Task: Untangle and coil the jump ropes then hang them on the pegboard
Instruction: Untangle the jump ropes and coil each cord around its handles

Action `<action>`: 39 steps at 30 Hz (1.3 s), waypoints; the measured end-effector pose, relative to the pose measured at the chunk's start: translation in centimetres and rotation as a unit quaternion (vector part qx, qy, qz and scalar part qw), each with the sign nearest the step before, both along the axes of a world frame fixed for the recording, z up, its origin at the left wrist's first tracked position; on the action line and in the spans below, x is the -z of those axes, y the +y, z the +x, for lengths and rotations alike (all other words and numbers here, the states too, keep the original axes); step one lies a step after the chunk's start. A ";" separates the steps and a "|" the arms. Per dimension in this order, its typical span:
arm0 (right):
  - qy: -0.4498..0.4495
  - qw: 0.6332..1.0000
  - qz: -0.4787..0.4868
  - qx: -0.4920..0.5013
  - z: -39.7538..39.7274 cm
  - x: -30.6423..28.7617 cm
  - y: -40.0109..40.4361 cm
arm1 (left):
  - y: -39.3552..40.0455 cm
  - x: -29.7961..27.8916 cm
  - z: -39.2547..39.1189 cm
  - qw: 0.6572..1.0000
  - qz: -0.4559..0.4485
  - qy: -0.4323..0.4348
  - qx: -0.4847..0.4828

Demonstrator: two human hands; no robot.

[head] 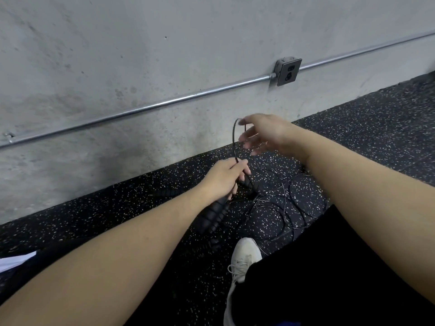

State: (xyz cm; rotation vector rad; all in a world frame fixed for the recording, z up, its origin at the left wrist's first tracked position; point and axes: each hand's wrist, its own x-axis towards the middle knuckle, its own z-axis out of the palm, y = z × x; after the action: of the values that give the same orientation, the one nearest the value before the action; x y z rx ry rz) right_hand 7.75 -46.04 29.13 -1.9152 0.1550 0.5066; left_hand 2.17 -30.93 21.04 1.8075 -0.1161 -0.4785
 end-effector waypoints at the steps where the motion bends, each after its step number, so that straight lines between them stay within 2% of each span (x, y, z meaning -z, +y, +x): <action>1: -0.005 0.997 -0.060 -0.046 -0.1 0.2 -0.3 | 0.0 -0.3 0.1 0.999 -0.033 0.020 -0.019; 4: -0.012 0.956 -0.211 -0.201 -0.6 0.4 -1.1 | 0.2 -1.3 0.7 0.989 -0.110 0.058 -0.075; 7: 0.012 0.927 -0.251 -0.279 -1.2 0.5 -1.2 | 0.7 -2.2 1.4 0.970 -0.187 0.087 -0.129; 11: 0.002 0.933 -0.231 -0.277 -1.1 0.9 -1.0 | 1.4 -3.2 2.3 0.926 -0.288 0.140 -0.198; 15: -0.035 0.921 -0.276 -0.274 -0.6 1.6 -0.6 | 1.5 -3.3 2.7 0.888 -0.354 0.175 -0.235; 17: -0.070 0.924 -0.269 -0.264 -0.5 1.9 -0.2 | 1.4 -3.2 2.8 0.881 -0.365 0.175 -0.243; 21: -0.120 0.941 -0.234 -0.215 -0.5 1.9 0.4 | 1.7 -3.1 2.6 0.910 -0.305 0.155 -0.234; 24: -0.113 0.978 -0.115 -0.132 -0.6 1.4 0.7 | 1.5 -2.6 2.0 0.946 -0.211 0.159 -0.187; 28: -0.104 0.993 -0.016 -0.056 -0.6 0.6 0.8 | 0.3 -0.8 0.8 0.989 -0.084 0.100 -0.070; 34: -0.064 0.994 0.084 0.015 -0.3 0.1 0.5 | -0.6 0.7 -0.3 0.995 0.078 0.006 0.066; 36: -0.040 0.992 0.113 0.035 -0.1 0.3 0.4 | -0.5 1.0 -0.4 0.994 0.091 0.001 0.061; 39: 0.020 0.986 0.151 0.065 0.1 0.5 0.6 | -0.5 1.1 -0.2 0.999 0.044 0.027 0.011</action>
State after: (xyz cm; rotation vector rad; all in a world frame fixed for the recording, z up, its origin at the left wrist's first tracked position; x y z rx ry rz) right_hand 7.84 -45.42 28.66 -1.5896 0.2148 0.4523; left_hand 1.96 -31.46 19.97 1.8799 -0.0781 -0.5558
